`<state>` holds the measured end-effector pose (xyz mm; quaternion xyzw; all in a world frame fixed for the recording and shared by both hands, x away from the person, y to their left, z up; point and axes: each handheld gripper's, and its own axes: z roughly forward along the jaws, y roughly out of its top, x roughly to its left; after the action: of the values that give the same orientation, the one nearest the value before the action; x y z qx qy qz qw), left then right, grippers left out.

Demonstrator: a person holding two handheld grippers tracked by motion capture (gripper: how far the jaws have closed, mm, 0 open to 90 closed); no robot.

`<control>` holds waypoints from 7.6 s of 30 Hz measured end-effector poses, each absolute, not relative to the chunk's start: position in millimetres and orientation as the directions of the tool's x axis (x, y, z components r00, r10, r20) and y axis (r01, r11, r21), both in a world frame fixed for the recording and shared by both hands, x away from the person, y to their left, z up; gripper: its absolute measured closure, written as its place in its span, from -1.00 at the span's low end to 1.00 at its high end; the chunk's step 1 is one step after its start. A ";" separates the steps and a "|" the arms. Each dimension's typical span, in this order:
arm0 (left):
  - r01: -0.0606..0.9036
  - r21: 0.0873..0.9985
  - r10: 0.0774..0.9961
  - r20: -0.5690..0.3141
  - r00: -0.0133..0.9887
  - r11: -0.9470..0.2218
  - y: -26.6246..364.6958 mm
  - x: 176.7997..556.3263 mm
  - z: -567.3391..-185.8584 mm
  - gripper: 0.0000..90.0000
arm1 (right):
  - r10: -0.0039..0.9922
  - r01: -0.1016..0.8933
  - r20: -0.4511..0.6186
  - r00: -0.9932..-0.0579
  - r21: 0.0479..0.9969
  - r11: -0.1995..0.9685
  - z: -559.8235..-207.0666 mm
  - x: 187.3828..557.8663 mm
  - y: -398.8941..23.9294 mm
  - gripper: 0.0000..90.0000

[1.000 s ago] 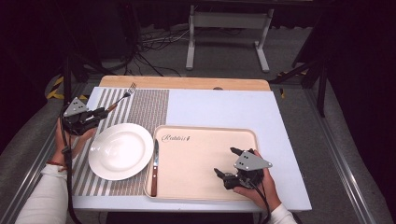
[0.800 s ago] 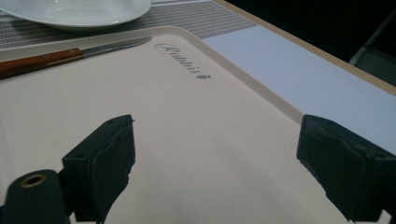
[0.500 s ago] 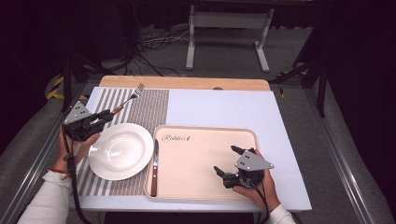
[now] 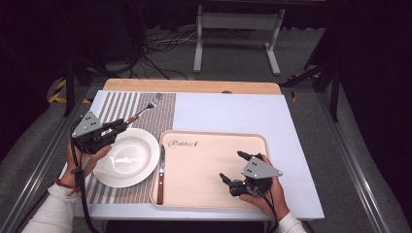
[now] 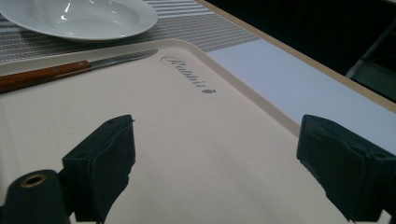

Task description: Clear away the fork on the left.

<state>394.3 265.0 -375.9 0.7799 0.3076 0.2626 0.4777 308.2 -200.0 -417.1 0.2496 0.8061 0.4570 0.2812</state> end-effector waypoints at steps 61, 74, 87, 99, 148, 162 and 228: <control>0.137 0.869 0.518 0.150 0.842 -0.475 170.6 329.8 -390.7 0.69 | 0.690 0.106 -0.278 -0.668 0.883 0.458 -405.0 298.9 -224.3 -0.72; 0.114 0.831 0.454 0.178 0.873 -0.544 134.8 316.4 -410.9 0.69 | 0.690 0.105 -0.283 -0.666 0.880 0.463 -404.3 299.4 -226.0 -0.71; 0.135 0.788 0.403 0.152 0.903 -0.600 105.6 311.5 -434.2 0.69 | 0.672 0.104 -0.293 -0.680 0.869 0.484 -406.7 300.1 -221.8 -0.71; 0.185 0.724 0.380 0.114 0.918 -0.664 104.4 309.2 -446.7 0.69 | 0.659 0.094 -0.305 -0.687 0.863 0.497 -407.4 298.3 -217.8 -0.71; 0.089 0.676 0.235 0.127 0.964 -0.731 45.8 335.7 -450.8 1.00 | 0.662 0.118 -0.293 -0.690 0.857 0.502 -412.5 296.8 -221.9 -0.70; 0.143 0.667 0.340 0.175 0.924 -0.731 50.8 336.0 -455.1 1.00 | 0.657 0.119 -0.293 -0.695 0.854 0.507 -413.5 297.7 -221.7 -0.70; 0.250 0.560 0.450 0.253 0.856 -0.790 101.6 340.9 -446.0 1.00 | 0.646 0.114 -0.305 -0.700 0.845 0.522 -416.0 299.0 -217.4 -0.71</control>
<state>340.9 101.6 -446.0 0.9267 0.1889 0.1902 0.2634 299.0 -217.4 -416.0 0.2327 0.8156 0.4297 0.3097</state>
